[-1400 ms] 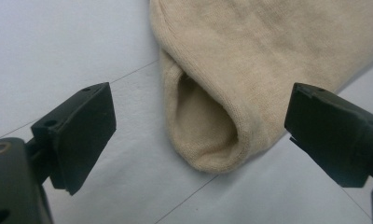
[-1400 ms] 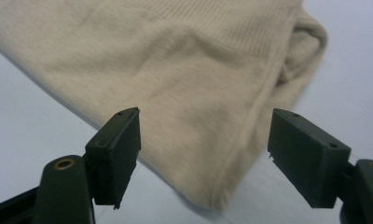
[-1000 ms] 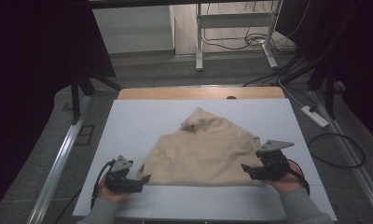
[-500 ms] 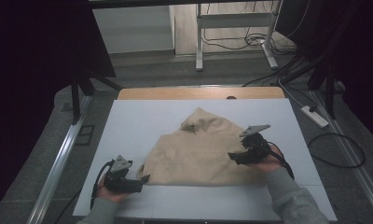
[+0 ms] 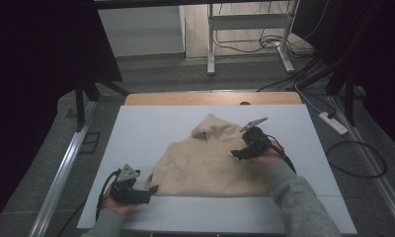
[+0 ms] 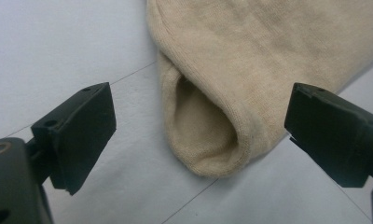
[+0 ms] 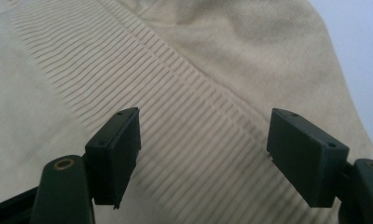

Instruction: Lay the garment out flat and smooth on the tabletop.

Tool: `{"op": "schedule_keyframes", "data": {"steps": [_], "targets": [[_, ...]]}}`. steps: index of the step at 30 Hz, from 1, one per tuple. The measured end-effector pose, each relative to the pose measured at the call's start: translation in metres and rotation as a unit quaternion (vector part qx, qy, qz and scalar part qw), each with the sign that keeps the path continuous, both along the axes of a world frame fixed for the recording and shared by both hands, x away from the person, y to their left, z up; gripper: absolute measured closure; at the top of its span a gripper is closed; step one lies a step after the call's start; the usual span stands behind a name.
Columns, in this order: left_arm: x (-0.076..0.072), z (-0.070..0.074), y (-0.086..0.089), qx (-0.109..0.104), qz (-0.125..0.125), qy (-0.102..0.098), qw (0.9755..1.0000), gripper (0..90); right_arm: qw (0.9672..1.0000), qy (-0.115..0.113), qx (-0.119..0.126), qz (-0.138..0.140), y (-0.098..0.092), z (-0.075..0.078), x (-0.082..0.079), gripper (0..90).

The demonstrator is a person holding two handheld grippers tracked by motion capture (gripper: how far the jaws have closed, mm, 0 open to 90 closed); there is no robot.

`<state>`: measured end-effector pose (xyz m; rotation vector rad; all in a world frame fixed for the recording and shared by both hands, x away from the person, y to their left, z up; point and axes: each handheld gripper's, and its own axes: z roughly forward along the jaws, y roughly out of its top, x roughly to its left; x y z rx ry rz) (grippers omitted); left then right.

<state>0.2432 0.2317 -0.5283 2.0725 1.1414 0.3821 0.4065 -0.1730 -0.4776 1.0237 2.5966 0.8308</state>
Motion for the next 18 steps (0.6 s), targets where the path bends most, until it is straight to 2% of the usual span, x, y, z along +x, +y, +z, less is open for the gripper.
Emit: {"op": "schedule_keyframes", "data": {"steps": [3, 8, 10, 15, 17, 18], "targets": [[0.000, 0.000, 0.000, 0.000, 0.000, 0.000, 1.0000, 8.7, 0.9999, 0.008, -0.014, -0.006, 0.005, -0.005, 0.010, 25.5], [0.000, 0.000, 0.000, -0.001, -0.001, 0.000, 1.0000, 8.6, 0.9996, 0.018, -0.019, -0.011, 0.005, -0.009, 0.013, 26.0], [0.000, -0.001, 0.000, 0.000, -0.001, 0.002, 1.0000, 8.7, 0.9995, 0.022, -0.020, -0.012, 0.003, -0.011, 0.013, 28.9], [0.000, 0.000, 0.000, 0.001, 0.000, 0.001, 1.0000, 8.6, 0.9992, 0.037, -0.010, -0.012, -0.005, -0.009, 0.012, 56.6], [0.000, 0.000, 0.000, 0.000, 0.000, 0.002, 1.0000, 8.6, 0.9992, 0.039, -0.003, -0.007, -0.008, -0.005, 0.008, 74.0], [0.000, -0.001, 0.000, 0.000, 0.001, 0.002, 1.0000, 8.6, 0.9992, 0.039, -0.003, -0.007, -0.008, -0.005, 0.008, 74.0]]}}
